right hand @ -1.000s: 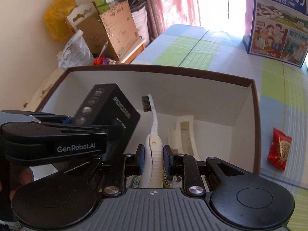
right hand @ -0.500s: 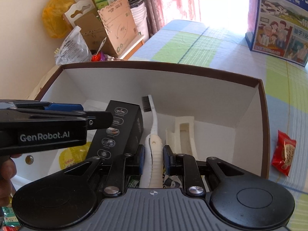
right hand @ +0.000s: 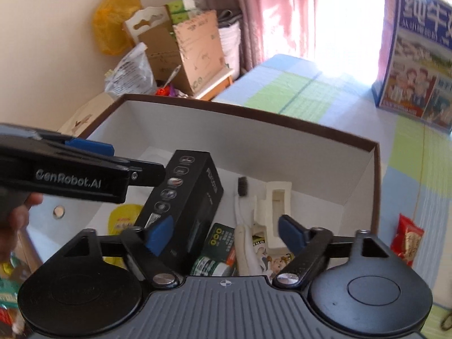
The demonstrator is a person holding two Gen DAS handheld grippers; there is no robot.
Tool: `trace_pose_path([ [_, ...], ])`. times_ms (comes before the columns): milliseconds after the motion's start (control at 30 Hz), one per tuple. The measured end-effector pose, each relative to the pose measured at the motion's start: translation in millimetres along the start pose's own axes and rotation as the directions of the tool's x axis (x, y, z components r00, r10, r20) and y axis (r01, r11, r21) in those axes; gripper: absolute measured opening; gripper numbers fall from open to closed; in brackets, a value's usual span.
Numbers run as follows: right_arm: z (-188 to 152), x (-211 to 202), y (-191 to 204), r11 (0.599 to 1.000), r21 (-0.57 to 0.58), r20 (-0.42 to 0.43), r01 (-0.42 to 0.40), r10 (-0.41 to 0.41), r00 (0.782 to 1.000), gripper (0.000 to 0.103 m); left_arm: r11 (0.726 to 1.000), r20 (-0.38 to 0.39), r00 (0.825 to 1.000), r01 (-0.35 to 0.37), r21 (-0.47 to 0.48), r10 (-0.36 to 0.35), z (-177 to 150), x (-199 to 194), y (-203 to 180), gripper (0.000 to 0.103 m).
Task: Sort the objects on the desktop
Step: 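Open both tools to drop the shaver box and toothbrush in the box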
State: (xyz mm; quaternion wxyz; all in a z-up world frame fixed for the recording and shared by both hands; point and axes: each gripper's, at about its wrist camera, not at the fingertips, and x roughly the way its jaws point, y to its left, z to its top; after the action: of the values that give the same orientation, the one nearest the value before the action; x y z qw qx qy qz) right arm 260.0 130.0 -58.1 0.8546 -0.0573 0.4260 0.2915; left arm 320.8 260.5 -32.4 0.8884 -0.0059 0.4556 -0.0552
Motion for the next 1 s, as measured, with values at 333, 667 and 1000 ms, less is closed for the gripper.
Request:
trace_pose_path([
  [333, -10.3, -35.7, 7.1, 1.000, 0.006, 0.034, 0.023, -0.023, 0.999, 0.101, 1.000, 0.018, 1.000, -0.007, 0.017, 0.007, -15.9, -29.1, 0.1, 0.087],
  [667, -30.0, -64.9, 7.7, 0.999, 0.044, 0.030, 0.028, -0.030, 0.999, 0.101, 0.999, 0.035, 0.999, -0.016, 0.035, 0.015, -39.7, -57.6, -7.0, 0.090],
  [1000, -47.0, -95.7, 11.3, 0.998, 0.048, 0.052, 0.032, -0.034, 0.998, 0.101, 0.998, 0.065, 0.998, -0.030, 0.046, 0.027, -59.6, -86.2, -17.9, 0.093],
])
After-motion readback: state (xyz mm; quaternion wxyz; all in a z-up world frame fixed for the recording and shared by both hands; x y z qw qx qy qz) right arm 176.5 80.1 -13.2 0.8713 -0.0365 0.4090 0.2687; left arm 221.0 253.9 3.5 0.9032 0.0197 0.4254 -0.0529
